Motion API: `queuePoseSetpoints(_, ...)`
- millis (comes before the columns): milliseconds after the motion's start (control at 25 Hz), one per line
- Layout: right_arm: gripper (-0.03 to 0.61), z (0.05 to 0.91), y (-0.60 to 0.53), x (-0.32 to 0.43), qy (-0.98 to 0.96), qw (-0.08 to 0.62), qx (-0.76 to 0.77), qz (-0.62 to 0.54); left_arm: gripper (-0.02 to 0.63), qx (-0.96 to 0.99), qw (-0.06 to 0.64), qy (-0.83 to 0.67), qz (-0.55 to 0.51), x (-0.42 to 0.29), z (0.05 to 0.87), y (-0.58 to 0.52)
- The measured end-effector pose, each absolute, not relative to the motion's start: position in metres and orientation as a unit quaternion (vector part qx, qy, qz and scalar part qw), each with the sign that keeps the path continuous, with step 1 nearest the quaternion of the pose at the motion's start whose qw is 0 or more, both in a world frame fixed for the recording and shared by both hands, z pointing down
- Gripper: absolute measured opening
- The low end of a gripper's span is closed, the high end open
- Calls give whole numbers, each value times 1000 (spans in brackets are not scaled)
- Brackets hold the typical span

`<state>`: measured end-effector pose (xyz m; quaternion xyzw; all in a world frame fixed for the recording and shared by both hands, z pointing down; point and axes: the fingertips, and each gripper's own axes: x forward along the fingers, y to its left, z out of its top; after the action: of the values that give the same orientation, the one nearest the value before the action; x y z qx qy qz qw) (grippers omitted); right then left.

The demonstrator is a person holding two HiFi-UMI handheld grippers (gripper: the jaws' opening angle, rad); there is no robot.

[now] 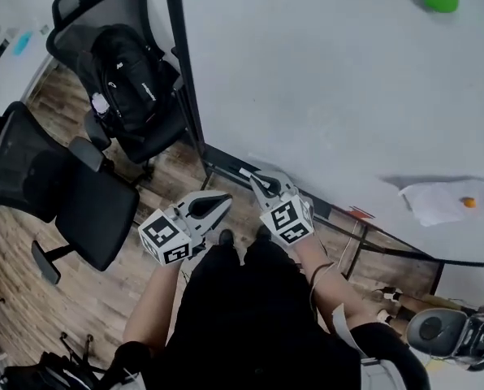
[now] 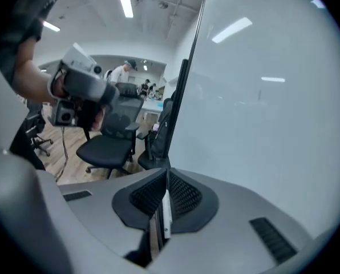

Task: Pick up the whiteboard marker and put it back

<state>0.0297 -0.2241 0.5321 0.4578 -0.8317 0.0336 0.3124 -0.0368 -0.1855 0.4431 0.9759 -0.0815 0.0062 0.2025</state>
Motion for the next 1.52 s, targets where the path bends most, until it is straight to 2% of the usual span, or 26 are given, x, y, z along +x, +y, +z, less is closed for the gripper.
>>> queuePoseSetpoints(480, 20, 376, -165, 26, -917, 17, 388, 85, 12, 987, 124, -97, -24, -28, 373, -171)
queuePoseSetpoints(600, 20, 343, -141, 36, -931, -32, 355, 76, 12, 988, 109, -108, -21, -21, 355, -155)
queuePoseSetpoints(920, 20, 307, -47, 89, -932, -59, 351, 65, 12, 989, 102, -105, -18, -2, 326, -74)
queuePoseSetpoints(1200, 20, 323, 19, 124, -934, -76, 337, 90, 12, 986, 127, -104, -13, 25, 351, -4)
queuePoseSetpoints(1360, 20, 333, 39, 112, -939, -99, 313, 105, 12, 983, 142, -113, 5, 14, 369, 23)
queuePoseSetpoints(1520, 20, 338, 50, 89, -949, -91, 283, 108, 12, 981, 153, -115, 15, 8, 378, 41)
